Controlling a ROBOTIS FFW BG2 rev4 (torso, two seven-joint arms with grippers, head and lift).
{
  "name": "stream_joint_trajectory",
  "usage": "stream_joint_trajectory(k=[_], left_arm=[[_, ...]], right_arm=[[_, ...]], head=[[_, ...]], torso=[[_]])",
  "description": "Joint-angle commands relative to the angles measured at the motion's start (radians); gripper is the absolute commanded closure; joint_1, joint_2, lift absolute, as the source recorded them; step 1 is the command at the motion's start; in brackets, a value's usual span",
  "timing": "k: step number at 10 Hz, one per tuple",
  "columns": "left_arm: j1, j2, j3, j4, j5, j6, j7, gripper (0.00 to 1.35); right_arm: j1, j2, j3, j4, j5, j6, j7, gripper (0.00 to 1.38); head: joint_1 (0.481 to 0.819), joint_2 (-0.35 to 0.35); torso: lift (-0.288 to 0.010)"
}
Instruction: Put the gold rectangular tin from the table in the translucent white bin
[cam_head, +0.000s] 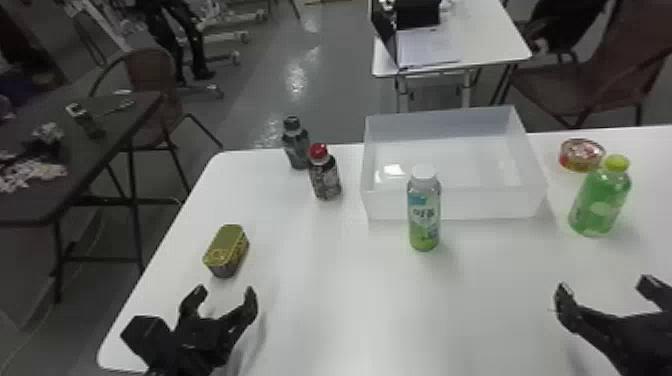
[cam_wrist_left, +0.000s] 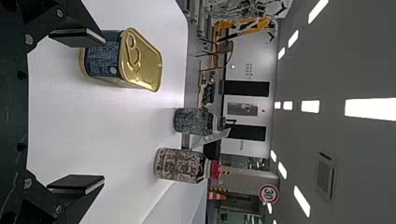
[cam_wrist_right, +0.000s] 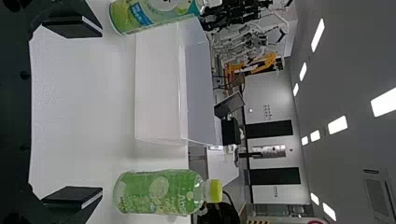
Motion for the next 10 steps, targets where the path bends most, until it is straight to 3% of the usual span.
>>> stream_joint_trajectory(k=[1, 10], left_arm=[[-0.002, -0.003, 0.001, 0.003, 0.004, -0.001, 0.0, 0.25], [-0.056, -0.003, 0.01, 0.054, -0.029, -0.004, 0.009, 0.25]], right_arm=[[-0.001, 0.0, 0.0, 0.0, 0.0, 0.0, 0.0, 0.1], [-0.004, 0.0, 0.0, 0.003, -0.008, 0.0, 0.0, 0.1]], head=[[0.695, 0.269], [0.695, 0.27]], torso=[[-0.131], [-0.131]])
